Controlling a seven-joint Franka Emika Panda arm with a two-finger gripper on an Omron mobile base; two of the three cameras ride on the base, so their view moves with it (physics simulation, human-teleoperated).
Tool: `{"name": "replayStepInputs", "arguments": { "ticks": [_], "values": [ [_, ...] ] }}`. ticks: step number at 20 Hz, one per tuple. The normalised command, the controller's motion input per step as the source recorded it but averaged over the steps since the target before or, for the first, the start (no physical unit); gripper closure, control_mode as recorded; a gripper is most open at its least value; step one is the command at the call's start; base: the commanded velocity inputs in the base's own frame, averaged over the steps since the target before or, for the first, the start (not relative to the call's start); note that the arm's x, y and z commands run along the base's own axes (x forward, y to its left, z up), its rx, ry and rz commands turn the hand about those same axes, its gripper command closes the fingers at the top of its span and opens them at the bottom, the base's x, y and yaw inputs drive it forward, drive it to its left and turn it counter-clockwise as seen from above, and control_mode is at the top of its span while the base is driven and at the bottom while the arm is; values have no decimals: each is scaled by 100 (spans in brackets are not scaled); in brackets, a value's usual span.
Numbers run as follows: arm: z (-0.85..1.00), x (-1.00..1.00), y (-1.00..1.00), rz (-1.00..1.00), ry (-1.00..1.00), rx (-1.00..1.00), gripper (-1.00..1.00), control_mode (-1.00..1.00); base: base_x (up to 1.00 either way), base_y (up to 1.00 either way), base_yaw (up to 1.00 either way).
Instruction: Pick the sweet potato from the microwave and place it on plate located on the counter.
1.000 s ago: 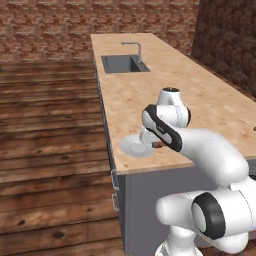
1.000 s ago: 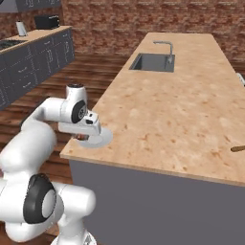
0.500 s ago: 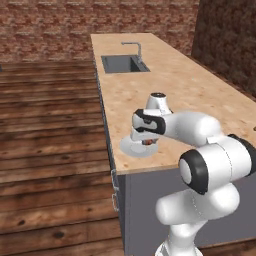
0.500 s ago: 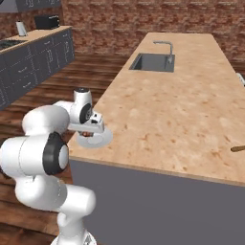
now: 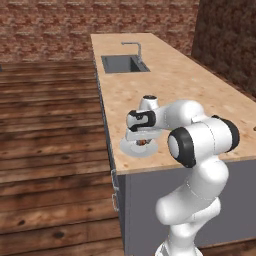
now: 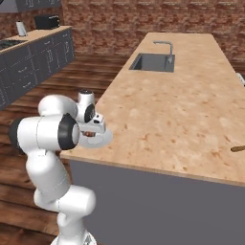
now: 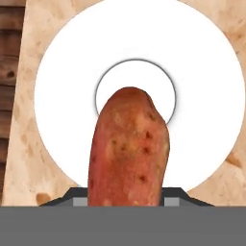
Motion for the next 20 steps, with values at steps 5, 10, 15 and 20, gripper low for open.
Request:
{"name": "replayStepInputs", "arguments": {
  "ticks": [5,10,15,20],
  "values": [
    [-45,33,-3,1,2,0,100,-100,0,0,0],
    [-18,36,3,0,2,0,100,-100,0,0,0],
    [-34,18,0,0,2,0,100,-100,0,0,0],
    [-37,17,0,0,5,0,100,-100,0,0,0]
  ]
}}
